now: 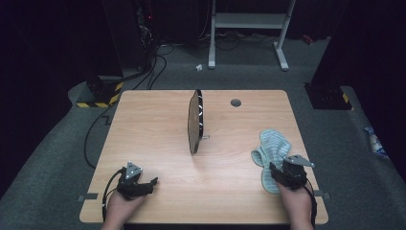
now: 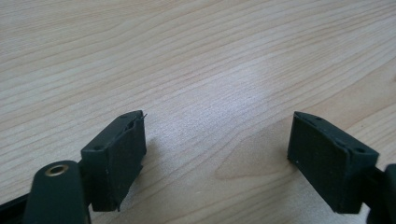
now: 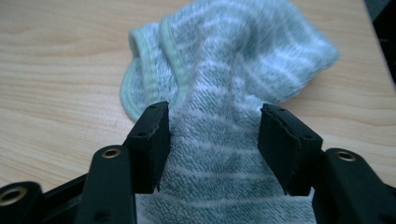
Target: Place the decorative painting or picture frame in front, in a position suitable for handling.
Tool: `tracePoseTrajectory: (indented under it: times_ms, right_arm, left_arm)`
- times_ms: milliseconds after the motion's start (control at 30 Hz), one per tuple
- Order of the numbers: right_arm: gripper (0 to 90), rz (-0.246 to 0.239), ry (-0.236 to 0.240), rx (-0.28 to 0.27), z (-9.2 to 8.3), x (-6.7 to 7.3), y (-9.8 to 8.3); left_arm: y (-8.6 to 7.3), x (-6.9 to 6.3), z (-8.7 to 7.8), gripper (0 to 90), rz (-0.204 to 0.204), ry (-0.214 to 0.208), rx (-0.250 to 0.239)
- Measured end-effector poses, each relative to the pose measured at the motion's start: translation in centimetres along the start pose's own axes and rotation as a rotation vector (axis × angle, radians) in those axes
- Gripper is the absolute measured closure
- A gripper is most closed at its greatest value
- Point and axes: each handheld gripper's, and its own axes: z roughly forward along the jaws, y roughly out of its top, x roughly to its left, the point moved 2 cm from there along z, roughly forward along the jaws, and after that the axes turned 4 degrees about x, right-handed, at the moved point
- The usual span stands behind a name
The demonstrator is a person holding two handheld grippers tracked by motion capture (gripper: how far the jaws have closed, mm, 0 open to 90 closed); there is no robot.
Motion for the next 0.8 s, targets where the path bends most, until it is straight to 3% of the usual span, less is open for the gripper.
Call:
tracePoseTrajectory:
  times_ms: [100, 133, 167, 200, 267, 400, 433, 467, 533, 567, 600, 667, 700, 733, 800]
  right_arm:
    - [52.5, -0.021, -0.001, 0.009, 0.4, 0.1, -0.2]
    - [58.1, -0.022, 0.0, 0.012, 0.5, 0.3, -0.2]
    - [70.8, -0.052, 0.002, 0.016, 0.6, 0.6, -0.3]
    - [74.9, -0.061, 0.003, 0.014, 0.6, 0.8, -0.3]
    - [79.6, -0.075, 0.014, -0.001, 0.4, 1.0, -0.3]
    - [80.4, -0.071, 0.069, -0.05, -0.6, 1.6, 0.0]
    - [80.3, -0.109, 0.093, -0.087, -1.8, 2.9, 0.2]
    - [80.3, -0.109, 0.093, -0.087, -1.8, 2.9, 0.2]
    - [80.2, -0.163, 0.144, -0.115, -2.8, 5.1, 0.4]
    - [80.2, -0.163, 0.144, -0.115, -2.8, 5.1, 0.4]
    - [80.1, -0.2, 0.193, -0.116, -3.0, 6.7, 0.3]
    - [80.0, -0.221, 0.241, -0.11, -3.1, 8.1, 0.1]
    - [80.0, -0.221, 0.241, -0.11, -3.1, 8.1, 0.1]
    - [79.8, -0.268, 0.299, -0.097, -3.0, 10.2, -0.2]
    - [79.7, -0.294, 0.328, -0.091, -2.9, 11.4, -0.4]
  left_arm:
    - [0.0, 0.0, 0.0, 19.0, 0.0, 0.0, 0.001]
    - [0.0, 0.0, 0.0, 19.0, -0.003, 0.0, 0.0]
    - [-0.1, 0.0, -0.1, 20.0, -0.004, 0.003, -0.002]
    - [-0.1, 0.0, -0.1, 20.3, -0.006, 0.004, -0.003]
    - [-0.1, 0.0, -0.1, 21.0, -0.007, 0.005, -0.004]
    - [-0.1, 0.1, -0.1, 22.1, -0.009, 0.007, -0.006]
    - [-0.1, 0.1, -0.1, 22.5, -0.01, 0.008, -0.007]
    - [-0.1, 0.1, -0.1, 22.8, -0.01, 0.008, -0.007]
    - [-0.1, 0.1, -0.1, 23.2, -0.013, 0.009, -0.009]
    - [-0.1, 0.1, -0.1, 23.2, -0.013, 0.009, -0.009]
    - [-0.1, 0.1, -0.1, 23.7, -0.014, 0.009, -0.009]
    - [-0.1, 0.1, -0.1, 24.0, -0.014, 0.009, -0.009]
    - [-0.1, 0.1, -0.1, 24.1, -0.014, 0.009, -0.009]
    - [-0.1, 0.2, -0.1, 24.3, -0.013, 0.009, -0.01]
    - [-0.1, 0.2, -0.2, 25.3, -0.013, 0.008, -0.01]
